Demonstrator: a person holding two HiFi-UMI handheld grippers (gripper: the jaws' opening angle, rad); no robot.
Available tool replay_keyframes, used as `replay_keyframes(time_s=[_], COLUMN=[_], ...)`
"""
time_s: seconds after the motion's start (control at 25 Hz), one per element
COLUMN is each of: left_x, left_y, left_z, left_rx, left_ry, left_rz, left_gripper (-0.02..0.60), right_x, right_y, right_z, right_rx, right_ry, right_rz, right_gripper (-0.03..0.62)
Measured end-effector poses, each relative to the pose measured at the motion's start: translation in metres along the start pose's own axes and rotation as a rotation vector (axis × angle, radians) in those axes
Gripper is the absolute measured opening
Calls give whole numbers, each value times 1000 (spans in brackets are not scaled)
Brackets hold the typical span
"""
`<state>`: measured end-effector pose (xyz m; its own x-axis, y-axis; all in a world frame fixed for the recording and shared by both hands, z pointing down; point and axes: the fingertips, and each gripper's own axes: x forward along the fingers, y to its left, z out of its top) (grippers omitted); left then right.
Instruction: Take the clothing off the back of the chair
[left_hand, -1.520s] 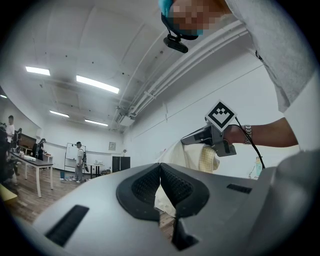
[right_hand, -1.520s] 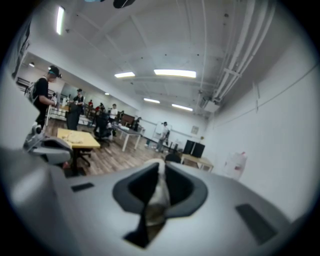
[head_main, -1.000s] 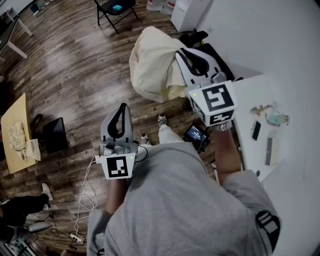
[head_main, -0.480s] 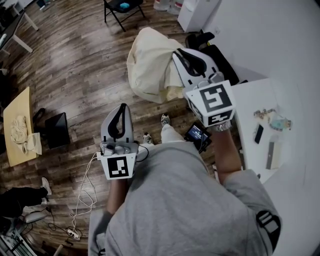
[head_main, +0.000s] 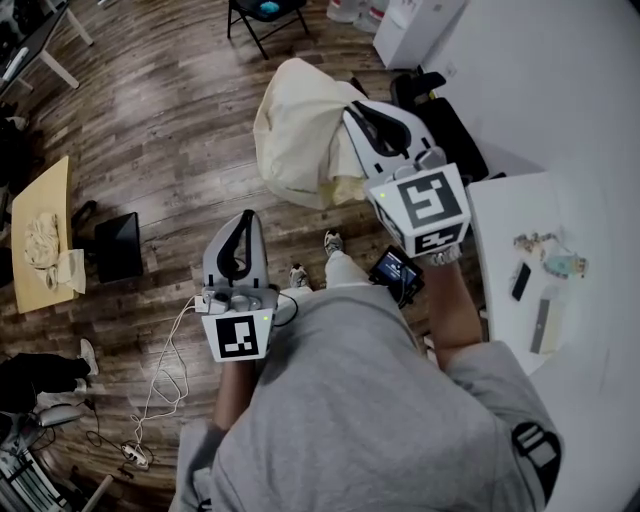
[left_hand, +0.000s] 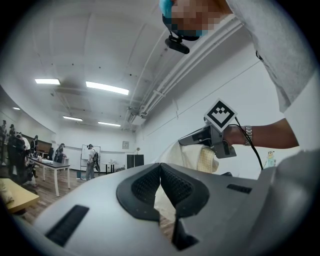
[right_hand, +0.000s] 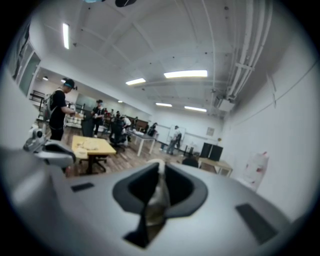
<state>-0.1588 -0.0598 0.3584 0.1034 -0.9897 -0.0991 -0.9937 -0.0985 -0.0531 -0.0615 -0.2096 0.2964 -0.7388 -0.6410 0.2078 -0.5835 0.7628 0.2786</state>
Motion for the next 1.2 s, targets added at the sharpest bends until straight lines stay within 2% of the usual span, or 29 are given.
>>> replay_keyframes(time_s=[0.6, 1.2], left_x=[-16, -23], left_y=[29, 50], left_z=[0, -4], left_rx=[19, 15], left_ry=[15, 23], left_rz=[75, 133], left_gripper=[37, 37], right_x=[30, 47], right_y=[50, 104], right_z=[-1, -36], right_rx=[14, 23], right_ry=[5, 84], right_rz=[119, 233], right_gripper=[61, 61])
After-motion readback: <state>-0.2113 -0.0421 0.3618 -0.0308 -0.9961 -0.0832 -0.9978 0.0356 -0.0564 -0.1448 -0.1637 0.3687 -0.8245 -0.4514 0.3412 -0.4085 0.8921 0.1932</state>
